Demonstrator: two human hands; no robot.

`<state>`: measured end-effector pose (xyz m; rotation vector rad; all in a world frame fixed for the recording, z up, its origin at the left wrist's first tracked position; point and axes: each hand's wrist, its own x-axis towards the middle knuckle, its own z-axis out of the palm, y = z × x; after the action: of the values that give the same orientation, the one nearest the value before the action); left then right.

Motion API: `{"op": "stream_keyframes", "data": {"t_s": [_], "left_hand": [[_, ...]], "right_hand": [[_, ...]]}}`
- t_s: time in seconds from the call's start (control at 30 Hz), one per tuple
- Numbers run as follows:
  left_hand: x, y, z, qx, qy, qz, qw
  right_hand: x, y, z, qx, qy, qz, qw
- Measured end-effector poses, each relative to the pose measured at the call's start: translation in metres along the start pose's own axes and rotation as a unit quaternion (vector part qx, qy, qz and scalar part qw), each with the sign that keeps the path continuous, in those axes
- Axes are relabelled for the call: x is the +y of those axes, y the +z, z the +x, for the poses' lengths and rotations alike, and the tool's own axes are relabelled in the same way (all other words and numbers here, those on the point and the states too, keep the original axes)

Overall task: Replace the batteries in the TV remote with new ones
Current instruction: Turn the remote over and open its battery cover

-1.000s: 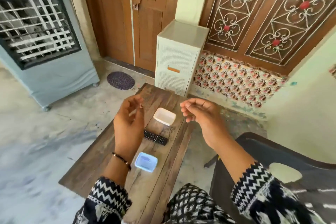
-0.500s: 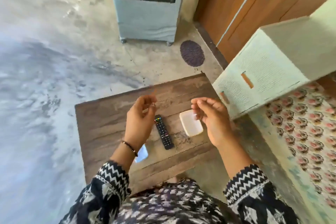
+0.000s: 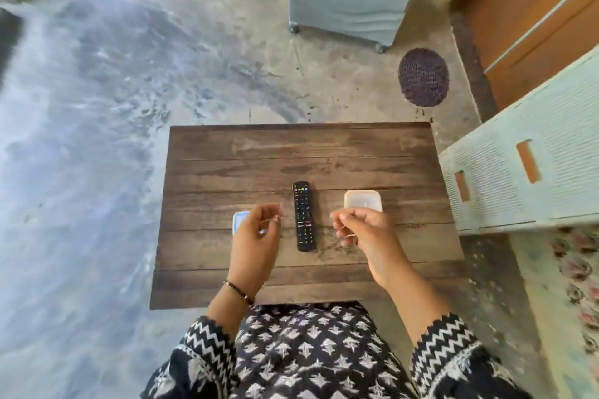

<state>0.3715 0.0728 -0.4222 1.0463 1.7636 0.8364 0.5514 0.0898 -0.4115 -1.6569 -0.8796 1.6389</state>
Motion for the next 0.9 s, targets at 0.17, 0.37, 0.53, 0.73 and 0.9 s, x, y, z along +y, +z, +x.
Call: {"op": "stream_keyframes", "data": {"t_s": [0.17,0.37,0.53,0.73,0.9], "left_hand": [[-0.065,0.039,0.029,-0.049,-0.037,0.067,0.996],[-0.132,0.083,0.061,-0.059,-0.046,0.131,0.989],[-0.165,0.107,0.075,-0.048,-0.026,0.11,0.992],[-0.18,0.111,0.07,-0.024,0.028,0.068,0.997],[-0.189,0.109,0.056,-0.025,0.06,0.032,0.997]], "right_hand": [[0.062,0.014,0.046,0.018,0.033,-0.083,0.996],[0.135,0.021,0.101,0.062,0.004,-0.174,0.983],[0.177,0.025,0.126,0.064,-0.026,-0.186,0.98],[0.197,0.027,0.128,0.082,-0.114,-0.193,0.971],[0.211,0.031,0.113,0.091,-0.162,-0.093,0.978]]}}
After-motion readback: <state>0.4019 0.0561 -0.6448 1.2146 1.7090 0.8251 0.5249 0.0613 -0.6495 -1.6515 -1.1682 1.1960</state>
